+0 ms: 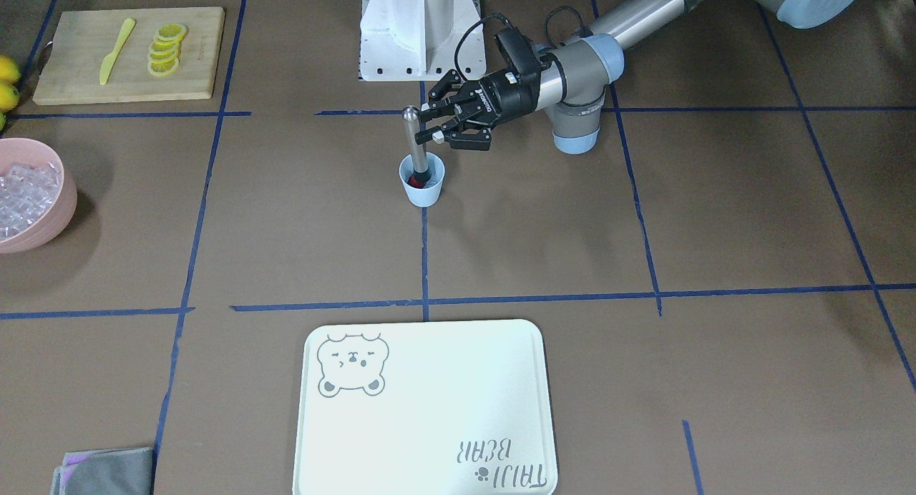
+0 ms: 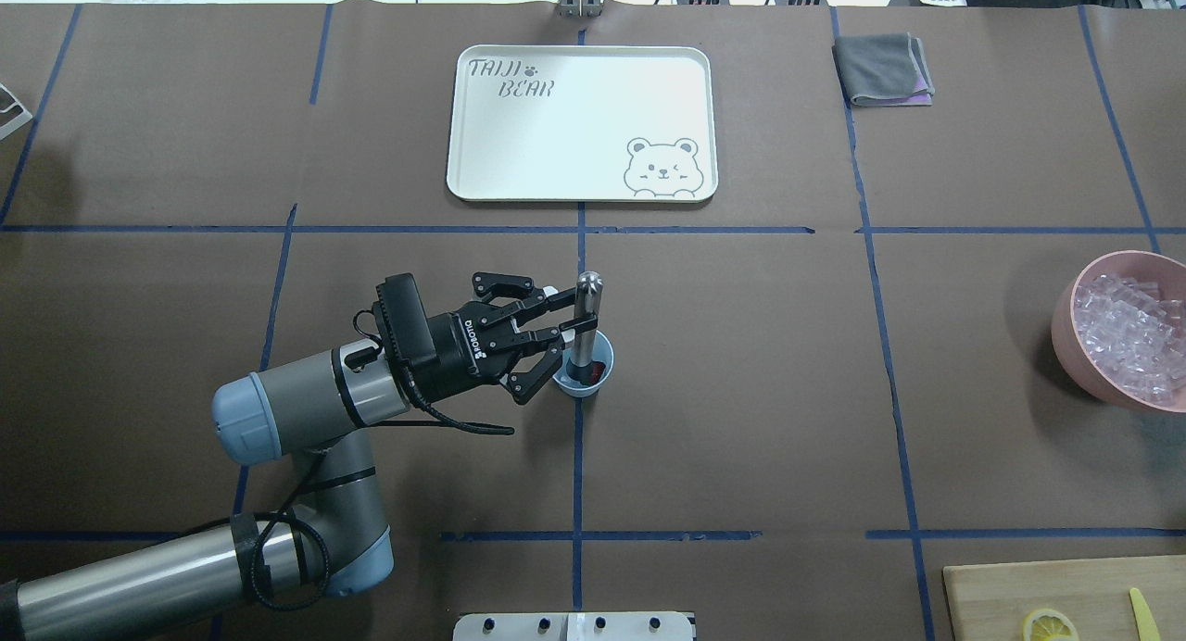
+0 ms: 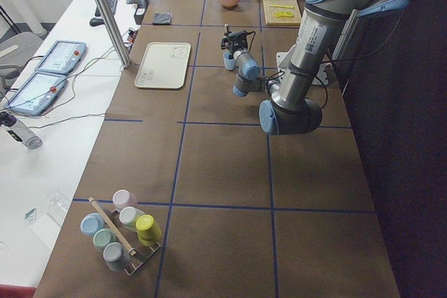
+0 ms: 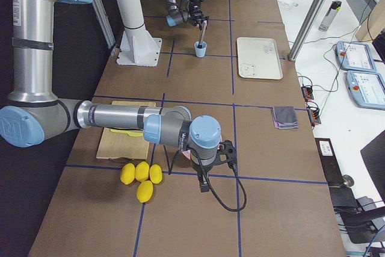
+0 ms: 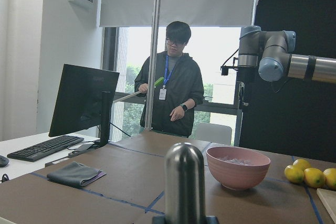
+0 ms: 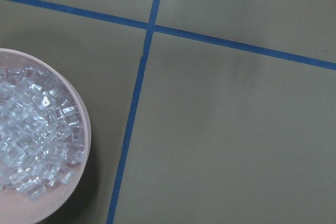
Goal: Mash ice and strawberries in cup
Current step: 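Press the muddler down into the cup contents with the left gripper, then lift the muddler out of the cup and carry it back with the left gripper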
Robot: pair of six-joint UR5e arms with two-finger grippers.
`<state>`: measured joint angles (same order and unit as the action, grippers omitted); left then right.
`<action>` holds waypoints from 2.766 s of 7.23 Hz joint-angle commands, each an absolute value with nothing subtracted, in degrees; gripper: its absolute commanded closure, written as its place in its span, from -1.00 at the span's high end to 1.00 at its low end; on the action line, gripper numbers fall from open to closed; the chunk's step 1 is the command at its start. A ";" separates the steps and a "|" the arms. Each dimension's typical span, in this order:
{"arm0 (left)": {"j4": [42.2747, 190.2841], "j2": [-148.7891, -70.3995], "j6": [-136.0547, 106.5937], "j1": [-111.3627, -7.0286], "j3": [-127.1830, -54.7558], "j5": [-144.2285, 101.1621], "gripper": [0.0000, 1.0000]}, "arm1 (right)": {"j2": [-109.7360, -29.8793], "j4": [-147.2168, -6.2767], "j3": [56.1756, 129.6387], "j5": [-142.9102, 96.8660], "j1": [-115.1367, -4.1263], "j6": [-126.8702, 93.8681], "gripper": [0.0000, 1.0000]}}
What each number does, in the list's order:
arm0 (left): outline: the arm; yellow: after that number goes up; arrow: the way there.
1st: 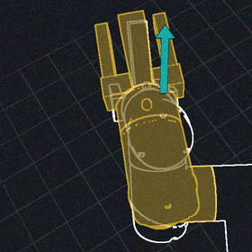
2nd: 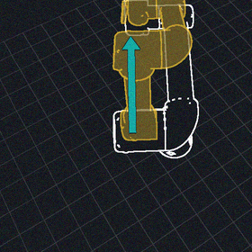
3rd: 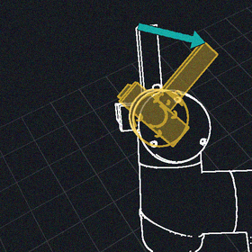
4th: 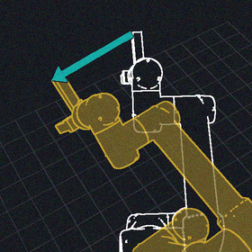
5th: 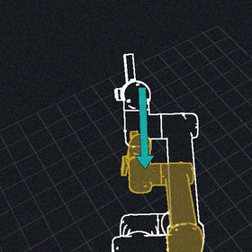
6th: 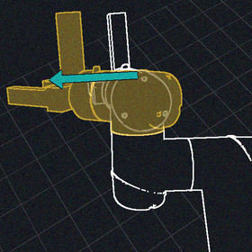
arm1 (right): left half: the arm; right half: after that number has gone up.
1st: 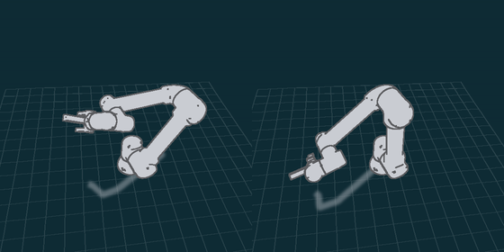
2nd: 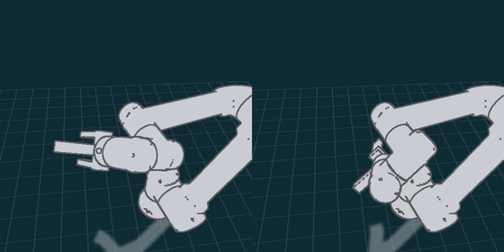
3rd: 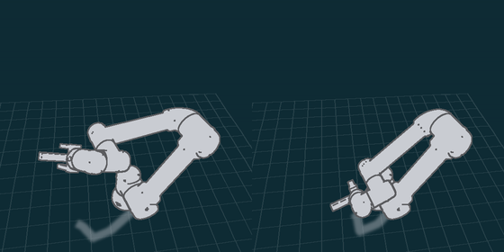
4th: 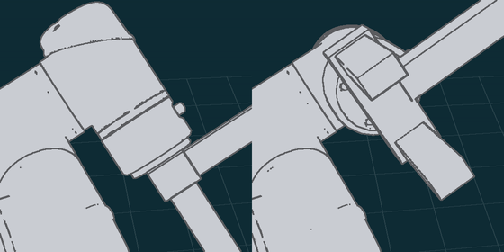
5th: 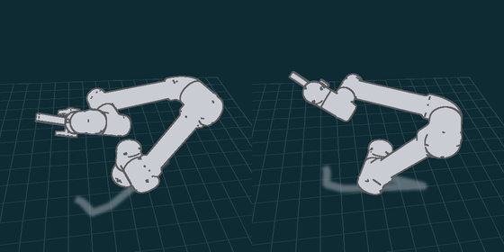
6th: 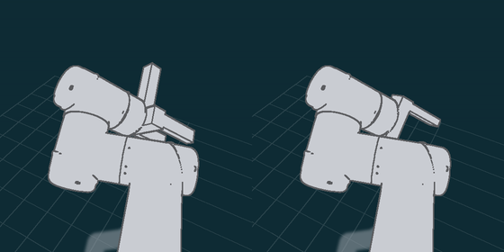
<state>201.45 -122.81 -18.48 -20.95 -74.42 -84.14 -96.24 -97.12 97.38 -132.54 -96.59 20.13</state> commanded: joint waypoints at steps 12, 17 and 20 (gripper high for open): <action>139.16 -120.76 -22.24 -39.95 -107.03 -101.65 -1.00 | -95.98 -97.12 97.38 -132.28 -96.59 19.34 0.99; 94.38 -116.38 -22.68 -50.14 -113.63 -112.56 -0.96 | -96.50 -97.03 97.56 -132.19 -96.59 19.42 0.99; 87.11 -105.93 -28.78 -59.21 -112.34 -113.29 -0.96 | -96.59 -97.03 97.65 -132.19 -96.59 19.42 0.99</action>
<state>89.78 -109.69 -25.00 -55.35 -113.66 -112.95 -96.56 -97.03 97.63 -132.19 -96.59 19.42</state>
